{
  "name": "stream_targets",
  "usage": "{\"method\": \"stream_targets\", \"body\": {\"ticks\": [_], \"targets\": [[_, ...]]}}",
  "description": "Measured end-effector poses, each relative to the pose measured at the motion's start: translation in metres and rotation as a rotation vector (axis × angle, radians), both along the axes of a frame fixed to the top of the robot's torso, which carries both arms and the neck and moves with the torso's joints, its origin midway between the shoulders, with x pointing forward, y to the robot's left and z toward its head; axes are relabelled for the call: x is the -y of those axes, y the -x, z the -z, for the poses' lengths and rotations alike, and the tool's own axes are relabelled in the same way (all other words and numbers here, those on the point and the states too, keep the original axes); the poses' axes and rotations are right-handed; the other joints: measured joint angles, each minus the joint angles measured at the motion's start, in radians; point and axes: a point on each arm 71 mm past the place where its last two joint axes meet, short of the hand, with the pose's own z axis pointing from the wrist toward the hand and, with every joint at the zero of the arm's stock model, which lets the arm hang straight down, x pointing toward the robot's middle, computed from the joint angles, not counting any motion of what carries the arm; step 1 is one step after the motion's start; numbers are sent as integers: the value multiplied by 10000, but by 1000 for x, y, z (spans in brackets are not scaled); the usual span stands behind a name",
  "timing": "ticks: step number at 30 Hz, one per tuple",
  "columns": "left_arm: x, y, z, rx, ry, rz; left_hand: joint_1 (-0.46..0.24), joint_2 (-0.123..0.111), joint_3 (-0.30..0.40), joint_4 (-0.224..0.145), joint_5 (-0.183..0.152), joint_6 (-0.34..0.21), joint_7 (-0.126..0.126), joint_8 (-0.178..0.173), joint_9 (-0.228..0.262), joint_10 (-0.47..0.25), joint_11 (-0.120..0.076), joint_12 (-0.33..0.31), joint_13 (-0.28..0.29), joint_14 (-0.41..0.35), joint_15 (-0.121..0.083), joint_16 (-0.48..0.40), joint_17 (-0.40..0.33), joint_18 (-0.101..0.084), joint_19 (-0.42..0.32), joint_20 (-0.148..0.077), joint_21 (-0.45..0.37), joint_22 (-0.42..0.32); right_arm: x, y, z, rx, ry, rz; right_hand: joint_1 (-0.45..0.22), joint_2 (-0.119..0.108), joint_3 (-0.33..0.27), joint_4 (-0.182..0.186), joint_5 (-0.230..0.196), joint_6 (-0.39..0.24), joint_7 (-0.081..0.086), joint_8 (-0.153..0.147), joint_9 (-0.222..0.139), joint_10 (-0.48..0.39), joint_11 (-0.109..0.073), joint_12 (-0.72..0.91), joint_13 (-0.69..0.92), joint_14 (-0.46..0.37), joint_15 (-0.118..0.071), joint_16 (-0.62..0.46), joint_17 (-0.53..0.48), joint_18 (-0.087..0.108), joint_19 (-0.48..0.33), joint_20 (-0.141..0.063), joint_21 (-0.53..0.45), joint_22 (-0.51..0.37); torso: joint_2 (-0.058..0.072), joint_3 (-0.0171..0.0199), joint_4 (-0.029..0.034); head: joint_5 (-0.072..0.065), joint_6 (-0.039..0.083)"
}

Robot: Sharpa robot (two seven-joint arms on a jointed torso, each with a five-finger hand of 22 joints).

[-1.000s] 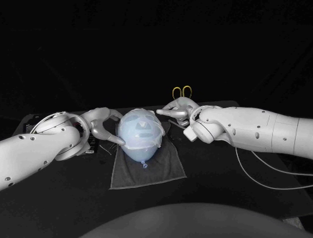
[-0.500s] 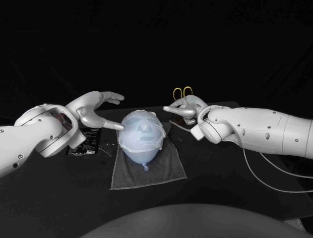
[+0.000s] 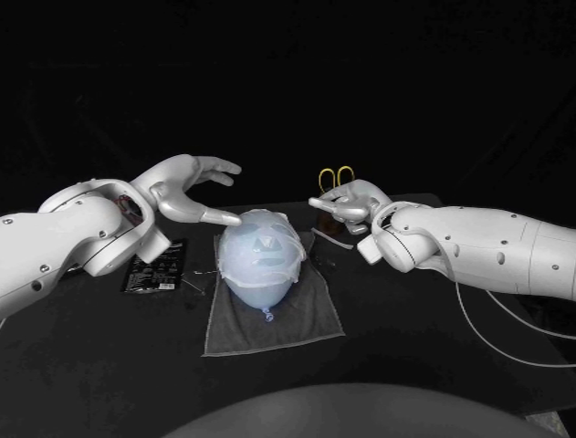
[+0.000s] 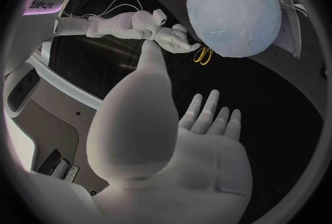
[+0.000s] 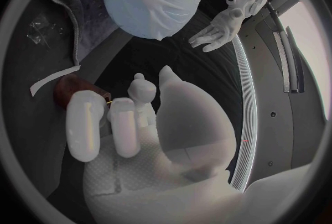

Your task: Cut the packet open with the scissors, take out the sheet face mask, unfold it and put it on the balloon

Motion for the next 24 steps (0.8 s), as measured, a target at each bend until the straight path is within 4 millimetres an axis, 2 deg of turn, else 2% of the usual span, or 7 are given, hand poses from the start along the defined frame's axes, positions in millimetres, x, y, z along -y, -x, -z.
{"method": "stream_targets", "body": {"ticks": [8,13,15,17,19,24], "targets": [[32,-13,2,-78,-553,-80,-112,-36,-172,2,0,18,16,0,-5,112,-16,17,1,50,-16,0,8,1,-6,5,0,-9,1,2,2,165,42,-65,191,108,-553,87,0,-49,-49,0,-1,-857,-3,-2270,-1963,39,-41,-39,3,-1,-16,15,0,2,-25,20,-18,-8,135],[59,-14,7,147,-1220,189,-490,-48,-248,-26,0,-155,-1,-130,-103,-90,-213,-144,-55,-23,-89,-18,-77,1,-23,21,0,-21,1,3,3,252,127,-147,230,148,-585,86,0,-49,-49,0,-1,-858,-4,-2489,-2180,40,-43,-56,3,-2,-16,15,-1,4,-38,25,-17,0,192],[68,-15,10,252,-1478,283,-659,-45,-247,-27,0,-253,-16,-214,-133,-253,-199,-276,-76,-83,-142,-50,-110,1,-23,22,0,-21,0,3,3,289,148,-169,230,148,-585,86,0,-49,-50,0,-2,-857,-4,-2489,-2181,54,-57,-62,3,-1,-17,15,-1,5,-38,25,-18,-12,228],[76,-15,13,381,-1782,385,-912,-49,-276,2,0,-360,-26,-273,-174,-434,-84,-384,-93,-138,-87,-84,-131,1,-22,21,0,-21,0,3,3,323,168,-191,230,147,-666,87,0,-49,-50,42,-2,-857,-4,-2496,-2204,54,-57,-76,3,-1,-17,15,-1,6,-36,23,-22,-33,250],[82,-16,15,481,-2031,470,-1041,-47,-276,2,0,-367,-34,-324,-196,-468,-51,-393,-92,-138,-87,-84,-131,1,-22,21,0,-20,0,4,3,341,174,-211,230,147,-687,87,0,-48,-51,41,-3,-857,-4,-2549,-2236,54,-57,-77,1,-1,-17,15,-1,8,-28,18,-22,-54,265],[95,-15,21,649,-2608,703,-1138,-64,-275,2,0,-437,-33,-325,-211,-468,-51,-393,-92,-137,-87,-84,-131,1,-22,21,0,-21,-2,5,2,381,162,-284,230,148,-922,100,0,-48,-52,41,-3,-857,-4,-2824,-2476,54,-57,-79,-3,-2,-18,15,-1,8,-10,12,-23,-84,248]]}}
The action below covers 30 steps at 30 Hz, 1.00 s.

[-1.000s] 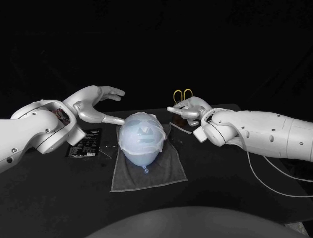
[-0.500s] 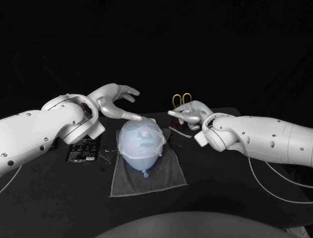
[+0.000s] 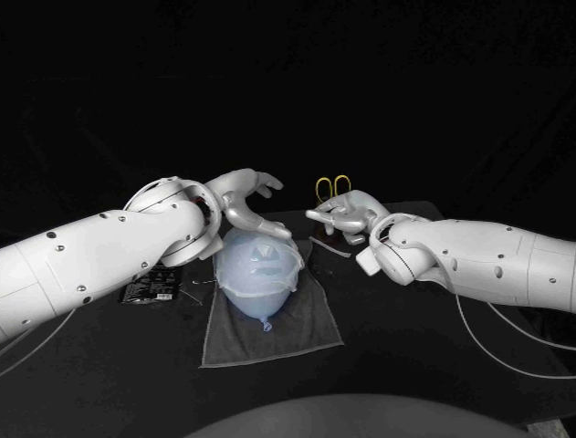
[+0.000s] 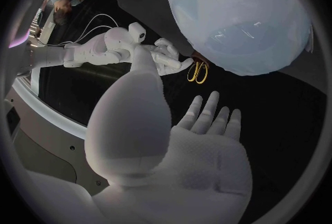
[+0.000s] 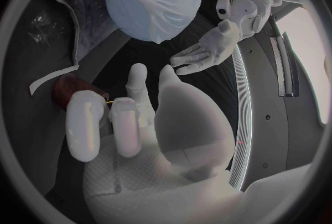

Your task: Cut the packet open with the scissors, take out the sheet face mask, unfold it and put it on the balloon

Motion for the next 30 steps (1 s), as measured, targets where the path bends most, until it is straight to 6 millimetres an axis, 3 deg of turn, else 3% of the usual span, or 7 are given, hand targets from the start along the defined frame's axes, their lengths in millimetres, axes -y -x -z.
{"method": "stream_targets", "body": {"ticks": [10,16,22,30], "targets": [[19,5,7,17,-976,438,-182,-22,0,0,0,1,0,-61,-19,1,0,-94,1,-56,42,-52,-60,0,0,-1,0,1,-1,0,0,67,15,-30,-2,2,-113,6,7,1,-1,20,-1,1,1,-45,-55,0,0,-35,-1,0,-2,0,0,-2,12,-12,12,-54,-88],[26,8,12,7,-1601,607,-220,17,1,0,0,-71,-1,-101,-35,-35,35,-172,2,-427,70,-230,-235,1,0,-1,0,1,-2,0,-1,94,-2,-62,-242,28,-362,-3,333,1,-2,75,-2,1,2,-154,-169,0,0,-36,0,0,-3,0,-1,-8,12,-12,12,-99,-151],[32,13,27,-212,-2139,750,-220,17,1,0,0,-70,-1,-101,-35,-71,0,-172,-9,-426,71,-230,-230,0,4,-4,0,2,-3,0,-1,118,-27,-86,-242,28,-400,-41,425,2,-2,74,-3,78,2,-193,-191,0,-1,-38,6,-1,-4,0,39,-7,8,-12,11,-198,-289],[30,14,36,-271,-2739,688,-220,17,28,14,0,-19,-2,-99,3,-71,0,-173,-9,-426,71,-230,-200,1,38,-39,0,2,-2,0,-2,130,-33,-81,-238,32,-400,-41,467,2,-3,74,-4,99,-15,-193,-209,0,-1,-76,6,-1,7,-13,40,-3,11,-6,0,-232,-427]]}}
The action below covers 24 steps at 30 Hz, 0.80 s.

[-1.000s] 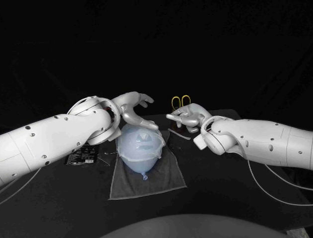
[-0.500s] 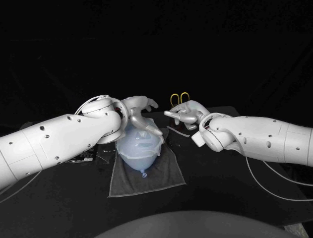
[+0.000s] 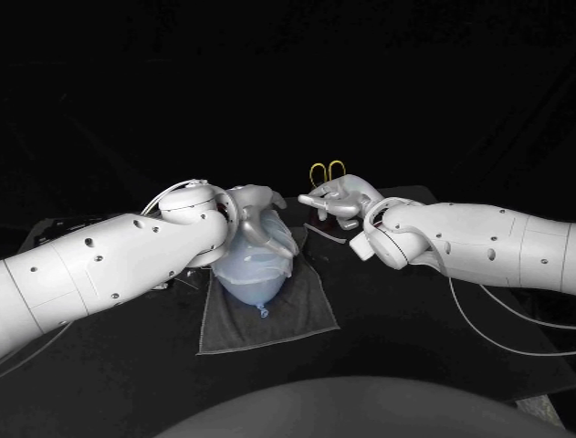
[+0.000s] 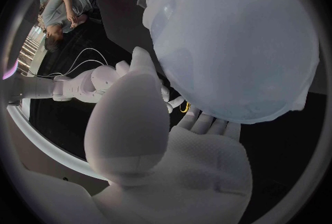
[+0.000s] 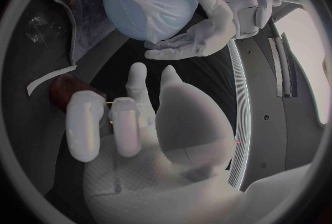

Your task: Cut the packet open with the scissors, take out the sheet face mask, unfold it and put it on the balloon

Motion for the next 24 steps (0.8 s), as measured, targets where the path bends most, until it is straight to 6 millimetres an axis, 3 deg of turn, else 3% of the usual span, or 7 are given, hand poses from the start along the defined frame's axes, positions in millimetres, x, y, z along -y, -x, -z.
{"method": "stream_targets", "body": {"ticks": [5,11,18,20,24], "targets": [[-1,1,1,11,-271,28,22,22,629,-27,24,96,2,76,39,0,0,-1,-1,0,0,0,-1,0,0,0,0,0,1,-1,0,4,13,20,90,90,0,0,0,1,-1,0,0,22,-11,0,0,0,0,-2,0,0,9,-12,0,3,-6,6,6,-1,-65],[-2,4,0,52,-409,119,455,29,640,-16,54,262,22,136,77,174,-11,-39,0,94,-17,0,39,0,0,0,0,0,3,-2,1,-10,41,72,227,227,55,-115,-33,1,-2,11,-6,156,-24,74,86,0,0,6,-5,-1,8,-13,81,3,-17,-1,12,-11,-85],[-6,8,-2,159,-405,193,531,29,640,-15,54,364,54,191,104,291,-36,-40,22,168,-17,0,73,0,0,0,0,0,1,-1,2,-145,33,-40,581,340,55,-396,-400,159,-109,131,-53,1910,-78,3952,3498,-33,-36,118,-8,-1,0,-33,362,2,-14,-6,15,-33,-89],[-7,9,-3,181,-383,201,531,29,640,-15,54,364,54,191,103,291,-36,-40,22,168,-17,0,73,0,0,0,0,0,-1,-1,2,-204,26,-105,598,357,30,-443,-408,275,-123,180,-65,2084,45,4318,3504,-33,-35,191,-8,-1,32,-66,469,1,-12,-7,16,-38,-89],[-12,10,-4,257,-303,147,531,29,640,-15,54,400,19,191,103,291,-36,-40,22,168,-17,0,73,0,0,0,0,1,-7,1,2,-381,19,-343,730,430,50,-590,-408,353,-131,196,-124,2178,69,4462,3504,-33,-33,302,-7,-5,17,-121,581,-2,-9,-7,17,-39,-90]]}}
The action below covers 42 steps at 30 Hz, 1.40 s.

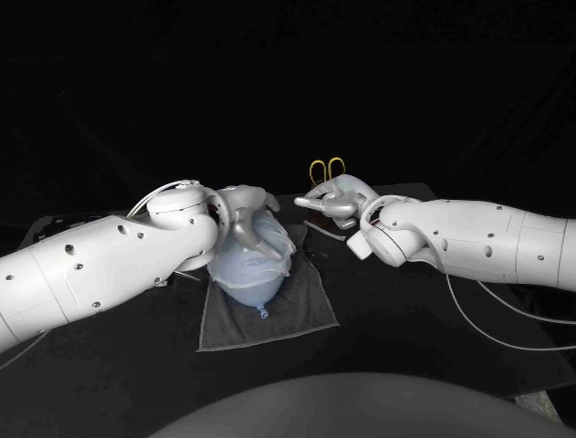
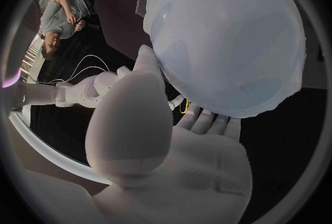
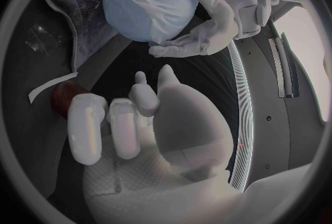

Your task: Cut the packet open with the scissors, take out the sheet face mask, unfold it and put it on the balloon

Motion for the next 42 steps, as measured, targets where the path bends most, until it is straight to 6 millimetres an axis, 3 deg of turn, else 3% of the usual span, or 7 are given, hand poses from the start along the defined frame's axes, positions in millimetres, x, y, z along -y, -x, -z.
{"method": "stream_targets", "body": {"ticks": [22,42], "targets": [[-25,-5,-5,324,932,-599,431,9,23,1,0,-413,-16,-271,-178,0,1,-76,0,108,-37,0,-2,0,36,36,0,1,-38,2,9,-1360,-98,-932,168,122,-48,-102,1,86,21,-40,-154,29,17,10,82,0,4,87,7,-47,-5,1,197,4,-3,-7,5,38,-1],[-42,-8,-1,148,820,-906,749,33,23,1,-1,-412,-16,-270,-162,36,-37,-77,-2,143,-72,0,6,0,36,36,0,1,-43,-10,13,-1585,39,-484,177,132,-48,-102,-39,85,20,-81,-167,39,10,10,149,1,5,94,0,-50,-10,5,195,-1,-9,12,-12,58,0]]}}
